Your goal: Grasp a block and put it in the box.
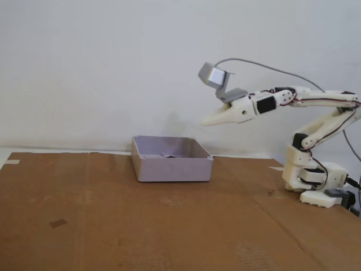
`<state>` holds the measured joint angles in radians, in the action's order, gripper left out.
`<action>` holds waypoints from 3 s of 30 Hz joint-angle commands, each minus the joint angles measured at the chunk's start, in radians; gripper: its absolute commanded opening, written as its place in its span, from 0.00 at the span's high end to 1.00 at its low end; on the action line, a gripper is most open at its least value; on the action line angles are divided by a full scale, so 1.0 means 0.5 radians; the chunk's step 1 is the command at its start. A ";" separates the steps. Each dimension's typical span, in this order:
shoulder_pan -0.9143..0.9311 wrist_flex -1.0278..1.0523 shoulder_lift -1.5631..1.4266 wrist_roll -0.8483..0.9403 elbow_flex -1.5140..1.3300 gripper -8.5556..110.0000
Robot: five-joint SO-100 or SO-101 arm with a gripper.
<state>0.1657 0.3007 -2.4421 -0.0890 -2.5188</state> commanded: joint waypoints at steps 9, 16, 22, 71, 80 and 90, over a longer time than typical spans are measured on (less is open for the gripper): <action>-0.080 -0.009 -0.868 -0.012 -0.561 0.89; -0.206 -0.009 -1.095 -0.077 -0.819 0.89; -0.322 -0.009 -1.285 -0.144 -1.031 0.89; -0.337 2.194 -1.927 -0.175 -1.258 0.89; -0.337 2.390 -1.927 -0.172 -1.255 0.88; -0.328 2.390 -1.927 -0.166 -1.255 0.88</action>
<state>-0.0092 1.3162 -3.3778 -0.1626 -3.1078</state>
